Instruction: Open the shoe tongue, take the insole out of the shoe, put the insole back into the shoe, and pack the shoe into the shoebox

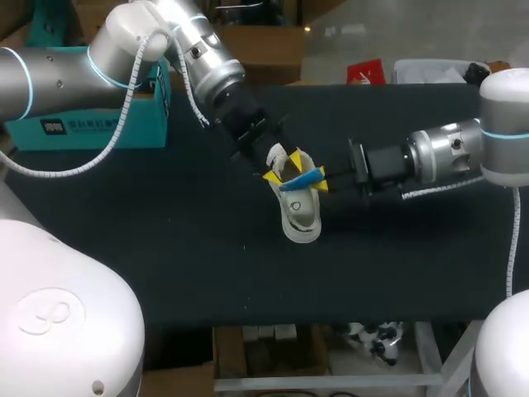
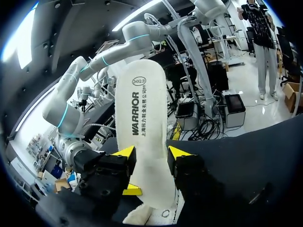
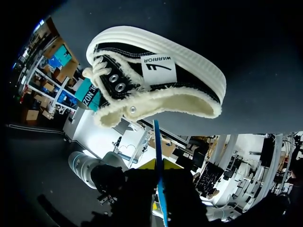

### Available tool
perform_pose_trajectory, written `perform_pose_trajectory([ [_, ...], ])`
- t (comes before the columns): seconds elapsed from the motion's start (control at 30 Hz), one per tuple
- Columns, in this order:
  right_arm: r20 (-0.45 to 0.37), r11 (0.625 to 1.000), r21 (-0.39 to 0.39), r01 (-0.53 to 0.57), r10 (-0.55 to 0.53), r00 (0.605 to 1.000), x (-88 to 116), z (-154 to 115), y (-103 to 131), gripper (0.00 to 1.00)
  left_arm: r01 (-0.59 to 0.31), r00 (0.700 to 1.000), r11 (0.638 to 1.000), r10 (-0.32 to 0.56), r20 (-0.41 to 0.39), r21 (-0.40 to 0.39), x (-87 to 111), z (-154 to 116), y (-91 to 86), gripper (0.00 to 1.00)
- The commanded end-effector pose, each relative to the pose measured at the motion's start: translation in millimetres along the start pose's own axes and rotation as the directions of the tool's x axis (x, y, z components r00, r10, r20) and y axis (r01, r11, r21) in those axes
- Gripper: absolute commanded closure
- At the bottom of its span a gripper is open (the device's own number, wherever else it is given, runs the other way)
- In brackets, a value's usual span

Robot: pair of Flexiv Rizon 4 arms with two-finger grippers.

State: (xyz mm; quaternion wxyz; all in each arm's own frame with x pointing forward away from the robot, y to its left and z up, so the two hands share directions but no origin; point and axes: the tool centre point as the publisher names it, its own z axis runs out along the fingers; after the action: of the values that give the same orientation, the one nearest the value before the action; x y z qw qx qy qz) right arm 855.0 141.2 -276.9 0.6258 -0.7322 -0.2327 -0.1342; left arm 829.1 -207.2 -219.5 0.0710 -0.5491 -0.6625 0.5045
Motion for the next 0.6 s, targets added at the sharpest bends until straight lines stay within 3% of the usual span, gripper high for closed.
perform_pose_trajectory([
  [0.03, 0.017, 1.0, 0.015, 0.001, -0.001, 1.0, 1, -5, 4, 1.0, 0.016, 1.0, 1.0, -0.016, -0.009, 0.009, 8.4, -21, -2.0, 0.0],
  [0.17, 0.062, 1.0, 0.024, 0.006, -0.007, 0.998, 1, -7, 4, 1.0, 0.043, 0.998, 0.999, -0.043, -0.041, 0.01, 18.4, -38, -3.0, 0.0],
  [0.4, 0.088, 0.999, 0.038, 0.019, -0.022, 0.996, -3, -7, 5, 1.0, 0.133, 0.989, 0.99, -0.13, -0.072, 0.044, 38.8, -71, 15.9, 0.0],
  [0.6, 0.108, 0.998, 0.055, 0.011, -0.016, 0.994, -9, -7, 7, 1.0, 0.181, 0.981, 0.981, -0.175, -0.082, 0.065, 44.6, -96, 33.0, 0.0],
])
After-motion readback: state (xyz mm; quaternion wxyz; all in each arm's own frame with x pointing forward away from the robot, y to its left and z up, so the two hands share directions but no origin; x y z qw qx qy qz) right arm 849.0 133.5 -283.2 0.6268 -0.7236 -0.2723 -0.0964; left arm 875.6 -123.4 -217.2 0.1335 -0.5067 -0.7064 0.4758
